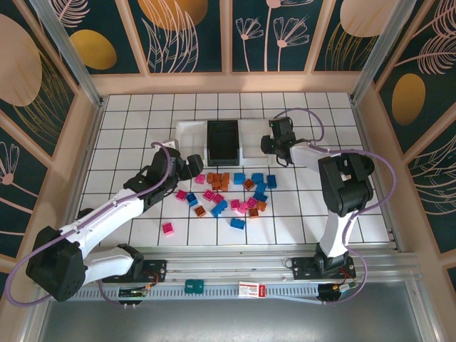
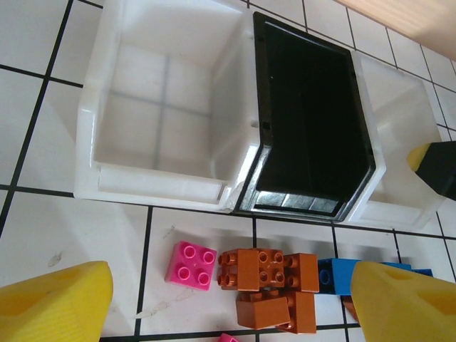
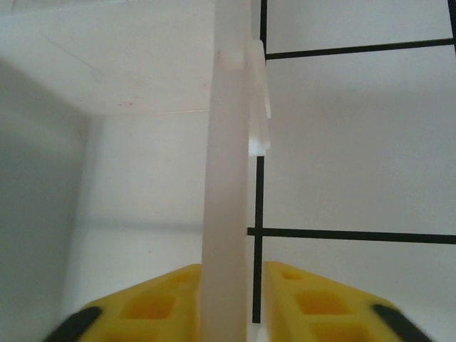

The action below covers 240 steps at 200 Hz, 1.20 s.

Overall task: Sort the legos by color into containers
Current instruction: Rotate the container at the top-center of the table, then pick up the lego from the bottom-center of the table.

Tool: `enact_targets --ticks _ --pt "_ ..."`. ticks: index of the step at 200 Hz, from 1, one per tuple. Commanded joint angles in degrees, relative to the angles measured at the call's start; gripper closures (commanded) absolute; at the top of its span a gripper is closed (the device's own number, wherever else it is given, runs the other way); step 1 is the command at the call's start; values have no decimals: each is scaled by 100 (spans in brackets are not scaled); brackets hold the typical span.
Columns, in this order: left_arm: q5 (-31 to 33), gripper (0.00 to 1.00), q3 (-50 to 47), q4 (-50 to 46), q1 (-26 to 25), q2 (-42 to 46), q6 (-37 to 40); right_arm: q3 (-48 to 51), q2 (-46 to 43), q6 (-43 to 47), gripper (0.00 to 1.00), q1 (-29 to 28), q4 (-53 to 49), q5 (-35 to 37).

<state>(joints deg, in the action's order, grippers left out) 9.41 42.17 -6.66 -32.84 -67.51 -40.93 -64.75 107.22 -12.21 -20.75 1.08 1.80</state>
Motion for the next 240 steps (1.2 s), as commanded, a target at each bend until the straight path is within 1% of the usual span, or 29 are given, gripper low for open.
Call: enact_targets --ticks 1,11,26,47,63,70,74,77,100,122,137,151,171,190,216,240 --pt "-52 13 -86 -11 -2 115 14 -196 56 -46 55 -93 -84 183" --pt "-80 13 -102 -2 0 123 15 -167 -40 -58 47 -113 -39 218" --pt "-97 13 -95 -20 4 165 13 -41 -337 -103 40 -115 84 219" --pt "-165 11 -61 -51 0 265 85 229 -905 -193 35 -153 167 197" --pt "-179 9 -49 -81 -2 388 137 659 -1538 -292 32 -284 238 137" --pt "-176 7 -64 -90 0 455 141 891 -1816 -349 32 -387 276 133" --pt "-177 3 -81 -90 0 489 148 1034 -1974 -383 31 -459 289 128" --pt "-184 1 -101 -90 -2 511 153 1147 -2091 -412 31 -516 299 123" --pt "-192 1 -254 -77 1 769 125 1961 -2904 -664 30 -1022 311 106" --pt "-125 1 -390 -134 2 1041 61 2480 -3367 -832 28 -1875 330 -2" --pt "-18 1 -478 -147 -2 1252 55 2530 -3280 -815 26 -2471 241 -66" --pt "132 1 -538 -193 -3 1415 63 2459 -3045 -772 24 -3028 214 34" --pt "200 1 -585 -264 -2 1580 35 2197 -2575 -578 22 -3674 171 446" --pt "194 1 -626 -334 -2 1631 -7 1844 -2058 -340 21 -3962 -10 711" --pt "227 1 -649 -441 0 1622 -36 1403 -1470 22 9 -4196 -449 849" --pt "254 1 -675 -477 -3 1600 -35 1201 -1199 200 8 -4378 -715 953"
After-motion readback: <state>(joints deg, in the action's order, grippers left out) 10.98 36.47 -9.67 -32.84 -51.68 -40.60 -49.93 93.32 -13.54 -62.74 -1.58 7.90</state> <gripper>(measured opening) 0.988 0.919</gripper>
